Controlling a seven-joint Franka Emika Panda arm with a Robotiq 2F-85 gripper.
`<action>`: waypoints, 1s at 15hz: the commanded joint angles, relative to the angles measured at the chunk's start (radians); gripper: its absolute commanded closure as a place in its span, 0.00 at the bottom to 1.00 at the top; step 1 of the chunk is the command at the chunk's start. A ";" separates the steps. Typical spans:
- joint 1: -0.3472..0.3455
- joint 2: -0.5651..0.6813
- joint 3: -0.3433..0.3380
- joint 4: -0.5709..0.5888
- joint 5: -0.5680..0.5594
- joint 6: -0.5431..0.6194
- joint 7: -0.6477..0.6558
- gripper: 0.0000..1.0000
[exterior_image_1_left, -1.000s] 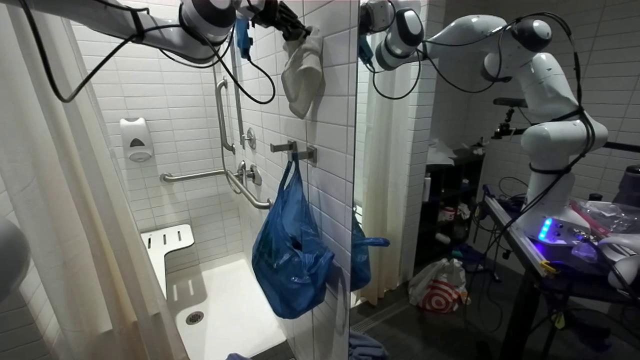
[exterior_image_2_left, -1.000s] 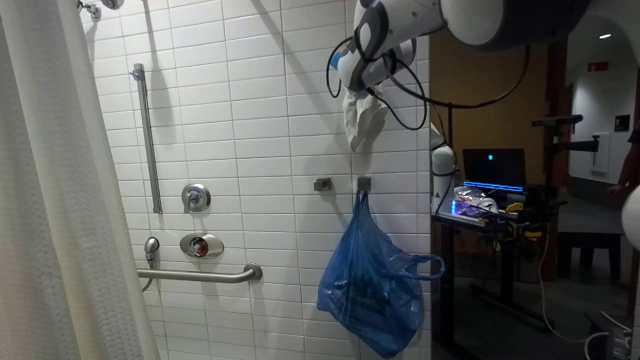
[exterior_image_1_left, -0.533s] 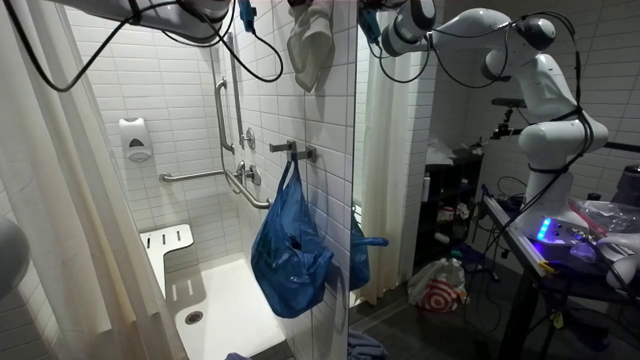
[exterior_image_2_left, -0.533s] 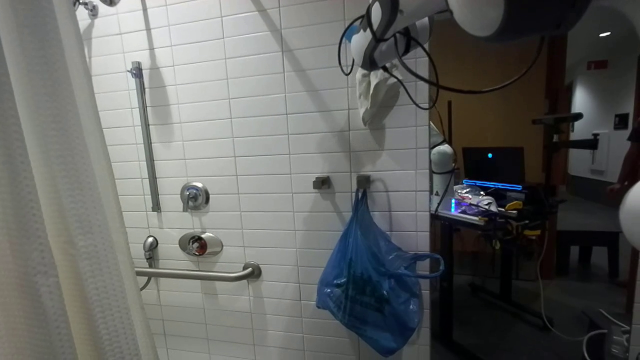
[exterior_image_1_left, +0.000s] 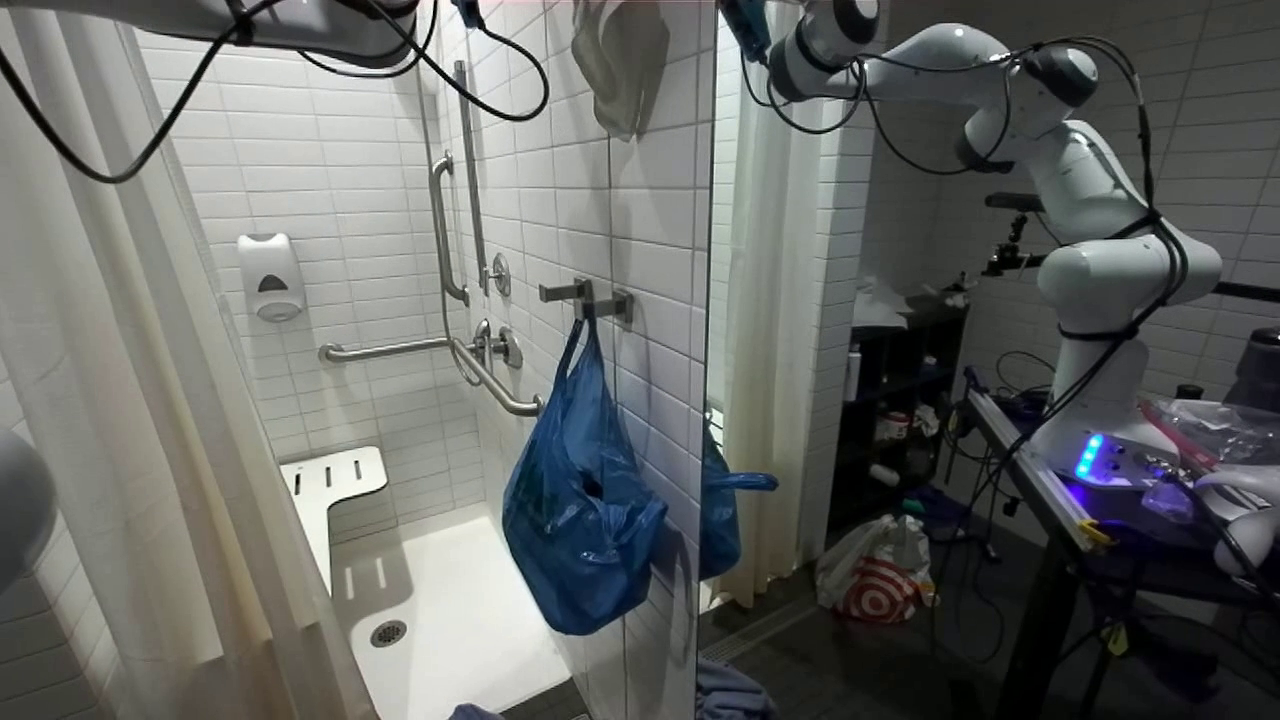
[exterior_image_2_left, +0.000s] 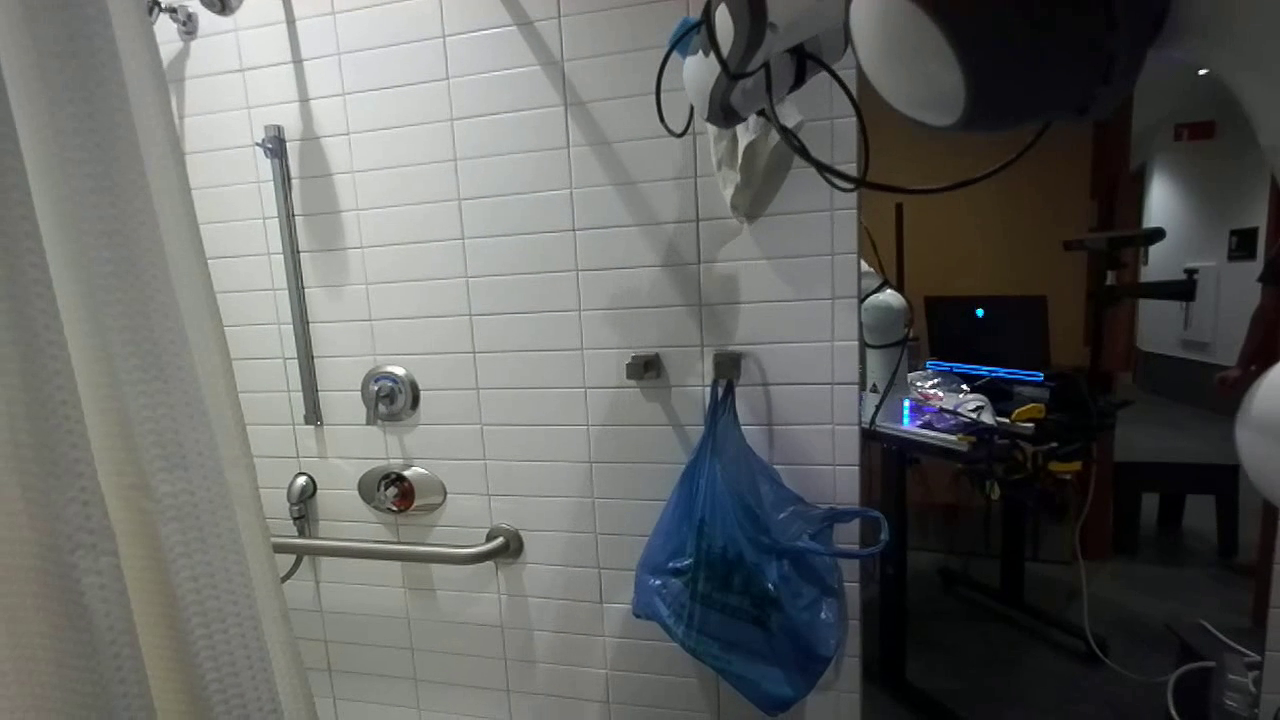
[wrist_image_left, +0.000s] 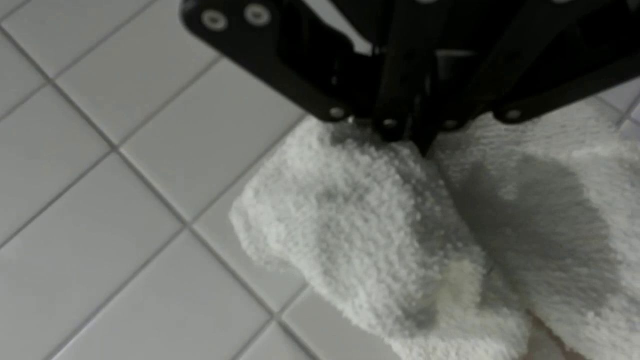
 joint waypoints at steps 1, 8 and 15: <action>-0.017 0.096 -0.025 0.023 0.033 -0.010 -0.005 0.98; -0.074 0.115 -0.010 0.159 0.009 -0.133 -0.009 0.98; -0.201 0.097 0.038 0.354 -0.039 -0.309 0.004 0.98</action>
